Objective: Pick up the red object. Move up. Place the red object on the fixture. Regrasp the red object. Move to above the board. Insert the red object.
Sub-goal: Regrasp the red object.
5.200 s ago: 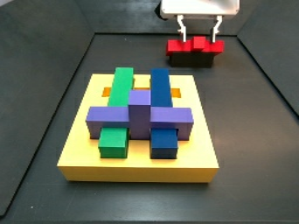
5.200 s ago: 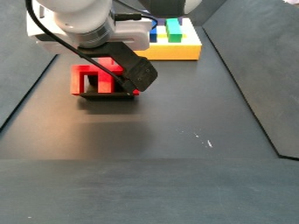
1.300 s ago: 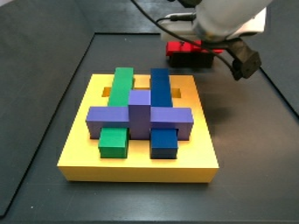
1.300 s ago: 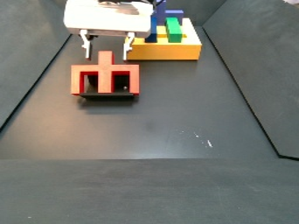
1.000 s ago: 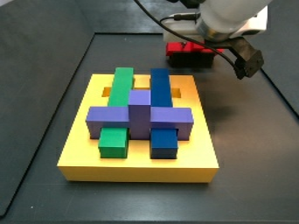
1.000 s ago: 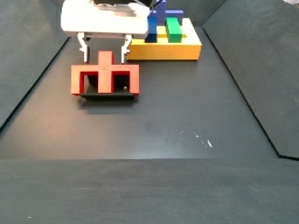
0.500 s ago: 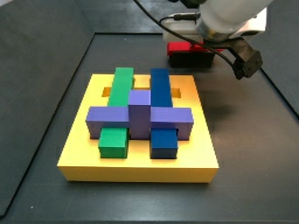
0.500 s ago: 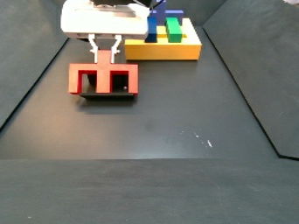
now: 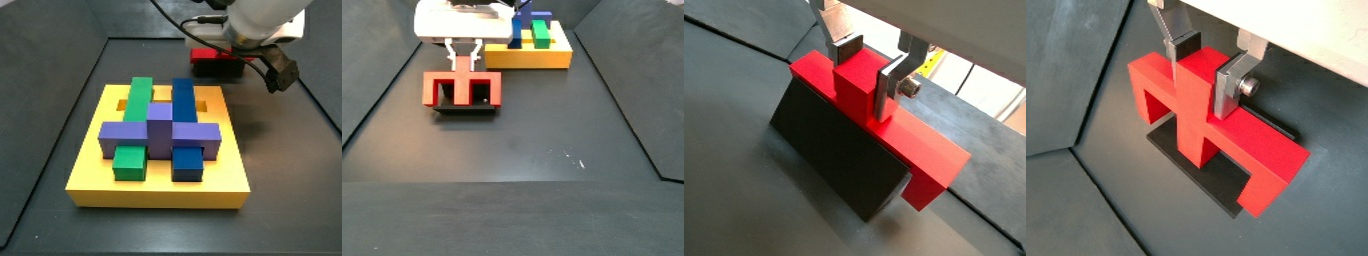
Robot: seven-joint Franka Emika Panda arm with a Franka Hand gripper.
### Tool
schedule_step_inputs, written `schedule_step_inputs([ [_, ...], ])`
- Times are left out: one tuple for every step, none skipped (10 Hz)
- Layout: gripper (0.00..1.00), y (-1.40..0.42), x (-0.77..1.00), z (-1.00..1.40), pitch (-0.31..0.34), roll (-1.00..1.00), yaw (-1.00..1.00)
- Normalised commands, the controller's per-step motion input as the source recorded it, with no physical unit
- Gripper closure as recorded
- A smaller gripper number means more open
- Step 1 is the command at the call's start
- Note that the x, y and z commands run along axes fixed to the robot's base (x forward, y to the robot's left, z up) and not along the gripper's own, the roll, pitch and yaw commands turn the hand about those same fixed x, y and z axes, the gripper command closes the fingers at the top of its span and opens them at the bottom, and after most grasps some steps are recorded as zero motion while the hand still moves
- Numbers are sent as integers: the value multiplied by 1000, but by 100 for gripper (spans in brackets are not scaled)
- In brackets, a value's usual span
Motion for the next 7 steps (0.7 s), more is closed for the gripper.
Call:
schedule_step_inputs([
  [100, 0, 0, 0, 0, 0, 0],
  [100, 0, 0, 0, 0, 0, 0],
  [100, 0, 0, 0, 0, 0, 0],
  [100, 0, 0, 0, 0, 0, 0],
  [100, 0, 0, 0, 0, 0, 0],
  [100, 0, 0, 0, 0, 0, 0],
  [100, 0, 0, 0, 0, 0, 0],
])
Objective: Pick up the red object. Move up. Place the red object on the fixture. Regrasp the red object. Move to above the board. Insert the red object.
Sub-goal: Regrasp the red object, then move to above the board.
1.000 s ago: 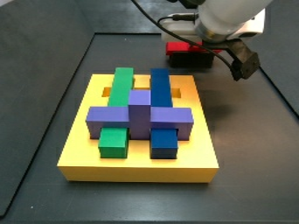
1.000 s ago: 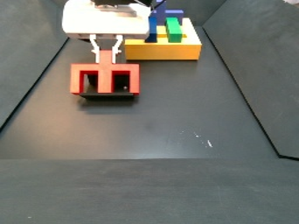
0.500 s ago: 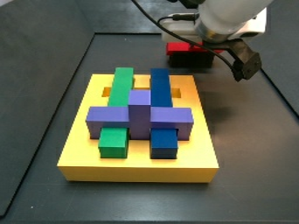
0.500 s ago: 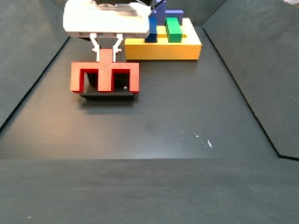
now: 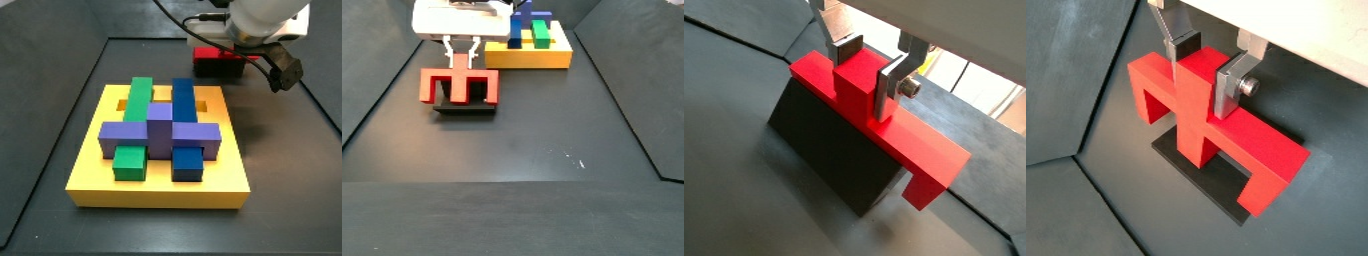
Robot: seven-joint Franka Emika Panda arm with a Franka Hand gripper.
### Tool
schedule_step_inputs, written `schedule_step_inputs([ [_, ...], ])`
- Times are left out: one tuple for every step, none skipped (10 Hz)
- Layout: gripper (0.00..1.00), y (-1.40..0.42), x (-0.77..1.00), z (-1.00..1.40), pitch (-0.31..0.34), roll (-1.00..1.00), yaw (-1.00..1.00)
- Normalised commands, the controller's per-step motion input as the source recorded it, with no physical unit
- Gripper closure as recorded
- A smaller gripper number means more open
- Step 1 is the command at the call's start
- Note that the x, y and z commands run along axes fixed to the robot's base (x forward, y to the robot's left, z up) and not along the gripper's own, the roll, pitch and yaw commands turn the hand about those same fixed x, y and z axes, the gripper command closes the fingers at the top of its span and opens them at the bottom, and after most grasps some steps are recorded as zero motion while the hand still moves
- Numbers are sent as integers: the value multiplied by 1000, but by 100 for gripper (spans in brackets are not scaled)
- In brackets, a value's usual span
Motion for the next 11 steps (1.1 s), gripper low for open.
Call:
schedule_step_inputs([
  [100, 0, 0, 0, 0, 0, 0],
  [100, 0, 0, 1400, 0, 0, 0],
  [100, 12, -12, 1400, 77, -66, 18],
  [100, 26, -33, 1400, 93, -144, -6],
  [100, 38, -31, 1400, 54, -89, 33],
  [100, 18, -18, 1400, 64, -34, 34],
  [100, 9, -18, 1400, 62, -20, 30],
  [100, 19, -8, 1400, 61, -22, 34],
  [100, -3, 14, 649, 70, -2, 30],
  [100, -14, 30, 424, 70, 5, 36],
  [100, -17, 45, 213, 88, -1, 39],
])
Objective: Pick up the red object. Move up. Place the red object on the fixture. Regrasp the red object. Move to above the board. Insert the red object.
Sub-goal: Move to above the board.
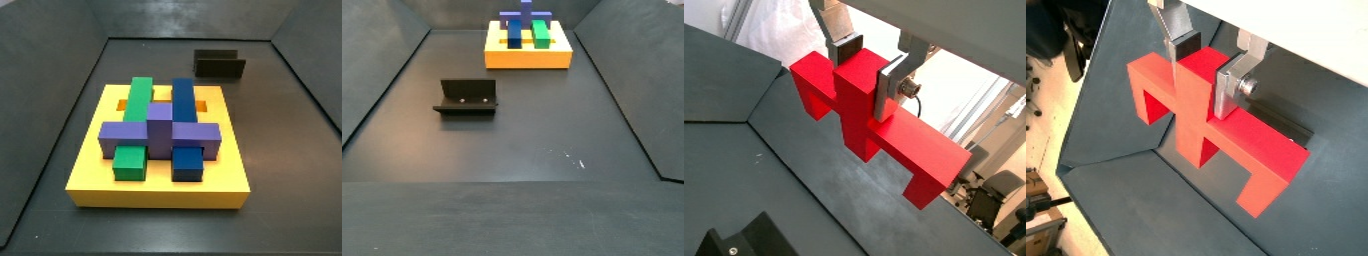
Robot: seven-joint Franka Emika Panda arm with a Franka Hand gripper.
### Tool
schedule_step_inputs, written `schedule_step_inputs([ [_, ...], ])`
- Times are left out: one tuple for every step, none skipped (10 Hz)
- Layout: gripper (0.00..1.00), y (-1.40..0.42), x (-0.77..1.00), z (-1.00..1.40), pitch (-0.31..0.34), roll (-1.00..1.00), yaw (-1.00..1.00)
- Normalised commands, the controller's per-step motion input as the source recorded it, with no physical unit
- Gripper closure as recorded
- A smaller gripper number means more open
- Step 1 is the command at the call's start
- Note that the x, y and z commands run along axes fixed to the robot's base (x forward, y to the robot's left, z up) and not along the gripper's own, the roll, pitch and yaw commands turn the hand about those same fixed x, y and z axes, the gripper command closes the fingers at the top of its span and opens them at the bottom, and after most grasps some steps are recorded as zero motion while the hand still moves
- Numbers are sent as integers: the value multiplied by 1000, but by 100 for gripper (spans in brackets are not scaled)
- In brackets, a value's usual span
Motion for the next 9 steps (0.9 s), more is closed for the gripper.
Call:
schedule_step_inputs([
  [100, -15, 39, 182, 91, -4, 36],
  [100, -1400, -1098, 278, 155, -1000, -28],
  [100, -1400, -1124, 290, 139, -1000, -25],
  [100, -1400, -1177, 299, 120, -1000, -14],
  [100, -1400, -1219, 259, 118, -1000, 3],
  [100, -1400, -1171, 284, 117, -1000, 8],
  [100, -959, -845, 196, 109, -1000, 23],
  [100, -434, -407, 68, 103, -1000, 27],
  [100, -241, -232, 39, 98, -1000, 31],
])
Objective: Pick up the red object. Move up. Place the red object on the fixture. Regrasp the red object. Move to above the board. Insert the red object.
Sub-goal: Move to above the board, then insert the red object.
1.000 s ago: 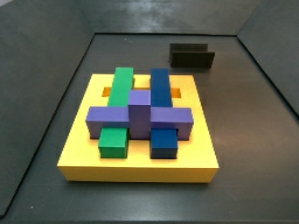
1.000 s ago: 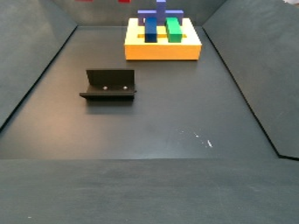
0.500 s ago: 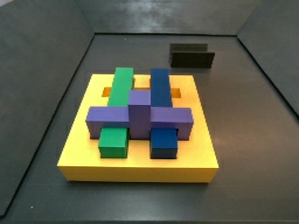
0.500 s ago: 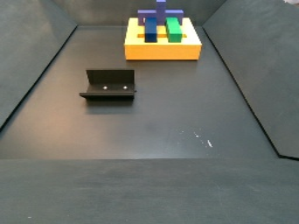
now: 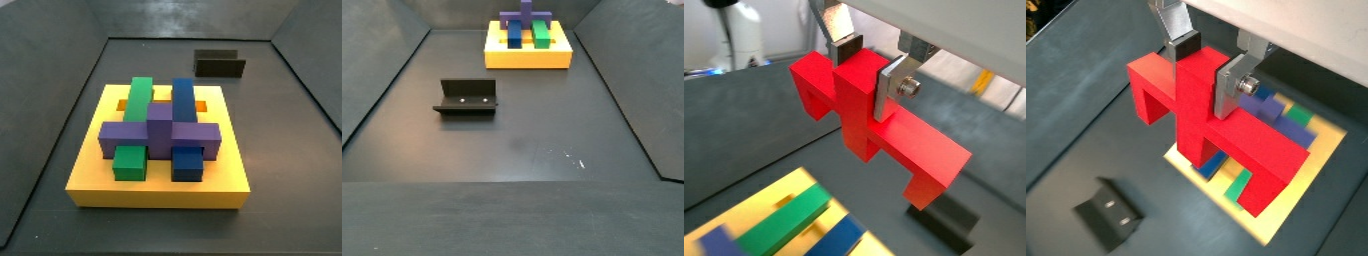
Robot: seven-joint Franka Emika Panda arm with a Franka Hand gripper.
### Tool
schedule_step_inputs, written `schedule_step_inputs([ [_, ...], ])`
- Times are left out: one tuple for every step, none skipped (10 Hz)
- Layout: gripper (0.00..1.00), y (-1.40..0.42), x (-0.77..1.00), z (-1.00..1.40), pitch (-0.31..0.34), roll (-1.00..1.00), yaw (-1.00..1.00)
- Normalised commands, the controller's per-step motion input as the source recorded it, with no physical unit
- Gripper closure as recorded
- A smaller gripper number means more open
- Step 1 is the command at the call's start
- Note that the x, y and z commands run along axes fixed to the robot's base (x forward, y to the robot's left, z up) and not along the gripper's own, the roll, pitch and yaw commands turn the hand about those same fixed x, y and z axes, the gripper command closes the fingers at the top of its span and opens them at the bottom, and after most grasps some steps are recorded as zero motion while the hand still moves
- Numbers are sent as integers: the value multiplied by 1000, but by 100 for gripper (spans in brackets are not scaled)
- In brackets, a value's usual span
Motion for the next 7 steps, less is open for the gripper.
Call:
schedule_step_inputs([
  [100, -132, -155, 39, 78, -1000, 30],
  [100, -64, -122, 9, 42, -897, 26],
  [100, -13, -92, 4, 1, -656, 16],
  [100, -1, -68, -1, -17, -392, 5],
  [100, 5, -43, -3, -20, -244, 0],
  [100, 0, 0, 0, 0, 6, 0],
  [100, 0, 0, -91, 30, 50, 0],
])
